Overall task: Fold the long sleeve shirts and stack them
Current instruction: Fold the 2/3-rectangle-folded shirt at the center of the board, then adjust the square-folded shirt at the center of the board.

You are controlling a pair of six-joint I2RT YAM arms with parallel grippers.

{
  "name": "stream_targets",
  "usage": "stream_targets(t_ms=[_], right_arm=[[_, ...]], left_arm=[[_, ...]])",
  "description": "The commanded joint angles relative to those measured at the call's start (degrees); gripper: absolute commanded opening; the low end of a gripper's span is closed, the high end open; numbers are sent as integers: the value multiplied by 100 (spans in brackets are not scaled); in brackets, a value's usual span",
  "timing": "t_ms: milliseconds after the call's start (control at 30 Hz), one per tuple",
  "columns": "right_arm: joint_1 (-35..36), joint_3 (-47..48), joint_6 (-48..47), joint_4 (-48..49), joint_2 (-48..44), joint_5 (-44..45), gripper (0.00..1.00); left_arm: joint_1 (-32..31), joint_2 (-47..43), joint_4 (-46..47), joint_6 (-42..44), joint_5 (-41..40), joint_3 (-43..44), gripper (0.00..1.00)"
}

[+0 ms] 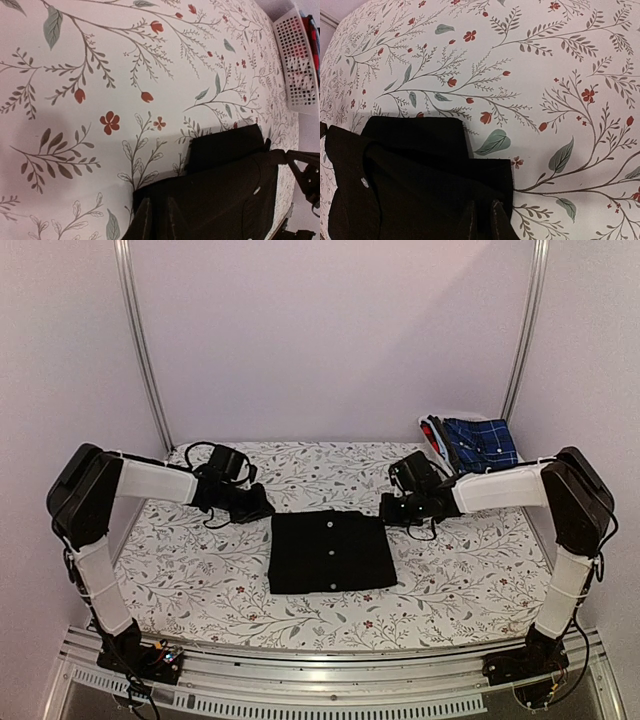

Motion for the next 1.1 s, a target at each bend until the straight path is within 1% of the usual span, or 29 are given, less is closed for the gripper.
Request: stream_targets(t_ms=[0,67,100,133,167,233,300,333,467,500,567,633,700,833,933,1067], right_arm=[[-142,320,-191,-134,144,280,16],[-136,496,-332,-409,98,288,29],[-121,586,-371,-554,67,306,38],[-79,674,-455,-708,6,369,45],[0,743,-498,-832,-42,480,48],[223,817,-583,-1001,-173,584,51],[456,924,-597,-1178,-257,516,51],[601,971,-582,-1256,-259,525,51],[1144,1151,-488,-1380,-98,454,52],[1195,1204,-478,-1358,-39,409,52],[1216,1361,-457,-1325,150,251,48],[1212,1558,-471,-1316,447,177,44],[1189,1785,-526,-1299,802,174,44],[971,2319,-576,-1314,1472,50,43],[773,2649,-614,-1355,1955,-16,43],[576,3014,-656,-1477,2342,-135,44]], left_arm=[[192,124,-132,206,-55,243,27],[201,-31,-256,334,-122,329,50],[208,-127,-340,410,-141,358,57],[205,-243,-414,483,-162,370,60],[193,-365,-484,559,-142,346,60],[150,-628,-584,624,-10,231,60],[19,-893,-675,635,131,79,57],[-88,-1010,-714,599,171,-3,54],[-811,-1319,-648,348,447,-351,40],[-966,-1342,-643,276,500,-406,37],[-1249,-1346,-575,115,594,-537,30],[-1442,-1321,-398,-67,789,-676,23],[-1595,-1244,-259,-154,832,-774,16],[-1652,-950,-4,-239,985,-901,12],[-1648,-724,84,-246,986,-920,11],[-1655,-302,89,-194,912,-956,9]])
